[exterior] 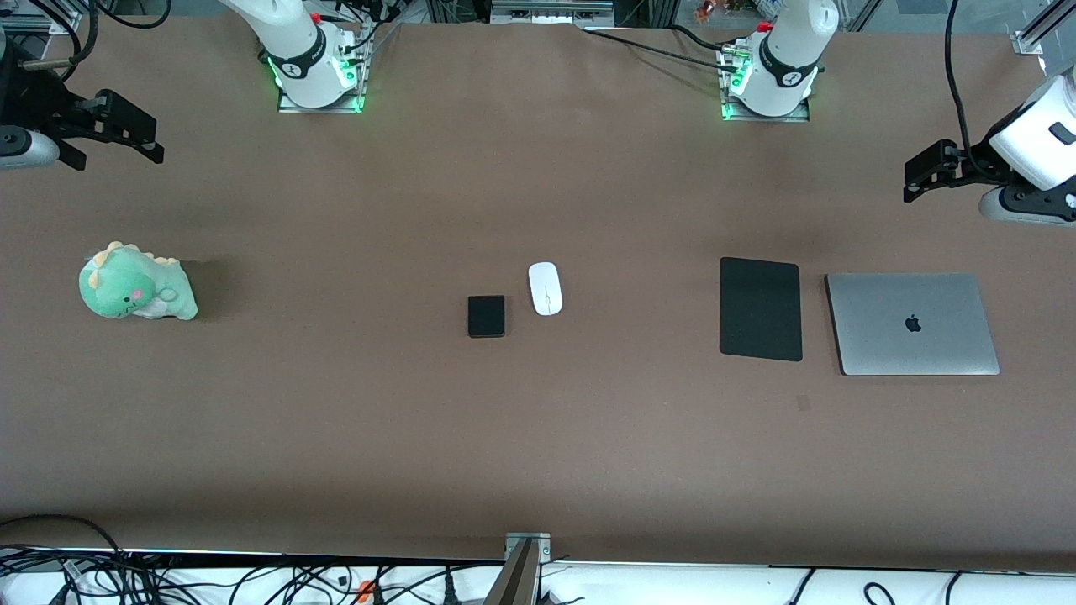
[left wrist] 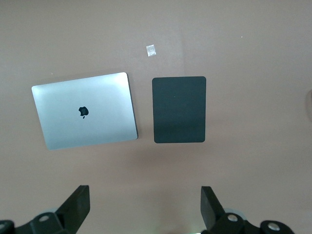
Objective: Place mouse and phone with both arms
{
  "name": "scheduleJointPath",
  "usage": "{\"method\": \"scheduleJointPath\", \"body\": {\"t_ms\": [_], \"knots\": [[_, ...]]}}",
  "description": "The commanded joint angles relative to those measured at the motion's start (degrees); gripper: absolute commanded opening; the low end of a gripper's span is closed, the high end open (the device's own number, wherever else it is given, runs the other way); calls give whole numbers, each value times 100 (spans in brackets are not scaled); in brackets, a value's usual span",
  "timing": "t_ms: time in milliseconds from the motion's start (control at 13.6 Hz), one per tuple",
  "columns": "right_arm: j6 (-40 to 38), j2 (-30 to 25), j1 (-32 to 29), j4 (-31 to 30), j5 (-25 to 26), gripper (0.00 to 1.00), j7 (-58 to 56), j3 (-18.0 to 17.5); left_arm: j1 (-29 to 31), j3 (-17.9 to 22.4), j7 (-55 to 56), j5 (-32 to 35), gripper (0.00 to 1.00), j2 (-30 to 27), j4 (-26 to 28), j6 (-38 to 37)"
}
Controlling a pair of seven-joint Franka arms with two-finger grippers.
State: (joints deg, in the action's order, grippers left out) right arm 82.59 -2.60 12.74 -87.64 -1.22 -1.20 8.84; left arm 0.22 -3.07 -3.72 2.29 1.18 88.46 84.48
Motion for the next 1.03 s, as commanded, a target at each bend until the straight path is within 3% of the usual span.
{"method": "scheduleJointPath", "body": {"t_ms": [0, 660, 953], "knots": [[-42, -48, -52, 1, -80, 100, -108, -14, -13, 8, -59, -45, 100, 14, -127, -115], [29, 5, -52, 10, -80, 100, -108, -5, -13, 8, -50, -62, 100, 40, -109, -370], [37, -4, -52, 10, -80, 100, -108, 12, -66, -10, -103, -280, 100, 312, -4, -1055]]}}
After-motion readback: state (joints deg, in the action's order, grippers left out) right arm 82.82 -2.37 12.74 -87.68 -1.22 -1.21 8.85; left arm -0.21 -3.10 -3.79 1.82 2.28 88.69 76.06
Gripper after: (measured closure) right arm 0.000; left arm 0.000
